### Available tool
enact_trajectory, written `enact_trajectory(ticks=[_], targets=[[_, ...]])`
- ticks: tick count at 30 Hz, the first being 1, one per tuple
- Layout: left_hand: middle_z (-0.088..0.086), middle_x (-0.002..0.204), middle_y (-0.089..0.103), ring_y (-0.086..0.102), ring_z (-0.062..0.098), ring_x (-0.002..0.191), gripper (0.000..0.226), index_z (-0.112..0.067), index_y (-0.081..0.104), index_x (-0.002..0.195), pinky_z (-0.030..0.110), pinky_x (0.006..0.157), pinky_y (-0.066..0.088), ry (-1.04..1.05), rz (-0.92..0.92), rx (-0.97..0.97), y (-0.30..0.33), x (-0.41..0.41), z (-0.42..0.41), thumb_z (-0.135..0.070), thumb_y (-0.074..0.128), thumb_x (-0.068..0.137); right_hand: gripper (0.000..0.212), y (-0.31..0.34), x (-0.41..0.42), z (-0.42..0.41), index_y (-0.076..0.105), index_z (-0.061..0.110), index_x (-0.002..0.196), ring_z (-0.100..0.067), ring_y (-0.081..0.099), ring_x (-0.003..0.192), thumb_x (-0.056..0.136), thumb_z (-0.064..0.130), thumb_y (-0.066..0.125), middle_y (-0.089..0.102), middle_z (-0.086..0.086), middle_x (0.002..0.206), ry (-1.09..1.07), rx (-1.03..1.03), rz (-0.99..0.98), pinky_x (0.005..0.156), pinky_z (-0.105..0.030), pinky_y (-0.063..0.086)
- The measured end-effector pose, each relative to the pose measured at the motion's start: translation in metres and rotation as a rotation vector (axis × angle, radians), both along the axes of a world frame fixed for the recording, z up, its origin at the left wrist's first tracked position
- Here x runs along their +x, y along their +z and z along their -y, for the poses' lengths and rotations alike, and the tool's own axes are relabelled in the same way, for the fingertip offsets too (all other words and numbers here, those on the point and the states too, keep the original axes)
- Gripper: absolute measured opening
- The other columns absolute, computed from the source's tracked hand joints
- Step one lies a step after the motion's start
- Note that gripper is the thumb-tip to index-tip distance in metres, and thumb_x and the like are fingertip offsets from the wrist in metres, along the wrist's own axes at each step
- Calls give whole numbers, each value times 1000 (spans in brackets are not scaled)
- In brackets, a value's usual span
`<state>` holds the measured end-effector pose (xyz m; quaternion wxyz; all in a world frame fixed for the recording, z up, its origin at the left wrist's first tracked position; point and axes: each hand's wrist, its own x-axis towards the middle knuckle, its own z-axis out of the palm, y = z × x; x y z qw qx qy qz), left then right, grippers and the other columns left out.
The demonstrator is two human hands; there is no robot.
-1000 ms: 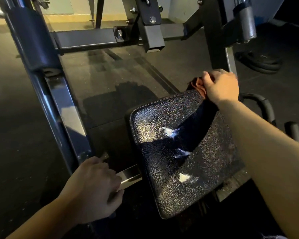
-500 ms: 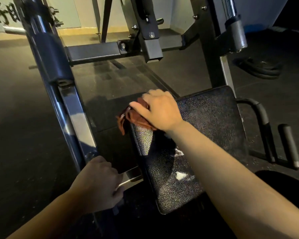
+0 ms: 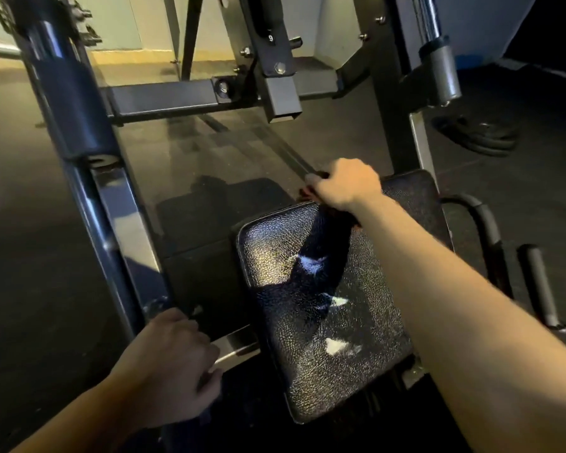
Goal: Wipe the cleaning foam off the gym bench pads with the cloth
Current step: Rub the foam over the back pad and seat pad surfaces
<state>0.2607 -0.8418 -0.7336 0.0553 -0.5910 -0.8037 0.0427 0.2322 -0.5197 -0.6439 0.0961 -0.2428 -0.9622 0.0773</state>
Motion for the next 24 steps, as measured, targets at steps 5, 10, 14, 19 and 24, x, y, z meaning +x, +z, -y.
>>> enact_trajectory(ticks=[5, 10, 14, 19, 24], targets=[[-11, 42, 48, 46, 9, 41, 32, -25, 55, 45, 30, 53, 48, -1, -49, -35, 4, 4, -1, -47, 49, 68, 49, -10, 8, 87, 67, 19, 86, -29, 62, 96, 90, 63, 45, 69, -6, 94, 336, -1, -176, 75, -34, 45], [-12, 40, 47, 45, 6, 39, 33, -25, 56, 44, 25, 52, 46, 4, -87, -31, 5, 6, -2, -48, 48, 66, 45, -20, 28, 52, 64, 12, 77, -34, 59, 83, 93, 52, 49, 63, -11, 78, 347, 90, -376, 71, -40, 45], [-11, 41, 46, 45, 6, 41, 32, -25, 53, 44, 29, 51, 46, -3, -72, 7, 0, 3, -1, -47, 50, 67, 39, -30, 57, -15, 72, 15, 99, -32, 61, 98, 95, 47, 50, 69, -7, 108, 93, 148, -433, 82, -38, 46], [-9, 40, 46, 45, 9, 41, 35, -25, 50, 43, 28, 53, 45, 4, -73, 23, 0, 3, -1, -45, 47, 71, 34, -48, 75, -22, 66, 13, 117, -34, 47, 114, 91, 34, 59, 52, -13, 125, -121, -17, -529, 95, -39, 41], [-7, 39, 46, 47, 10, 39, 35, -25, 49, 42, 25, 51, 42, 26, -55, 64, 4, 6, -3, -42, 45, 72, 34, -39, 87, 41, 47, 22, 112, -25, 55, 101, 83, 33, 60, 56, -2, 111, -87, -355, -458, 78, -31, 37]])
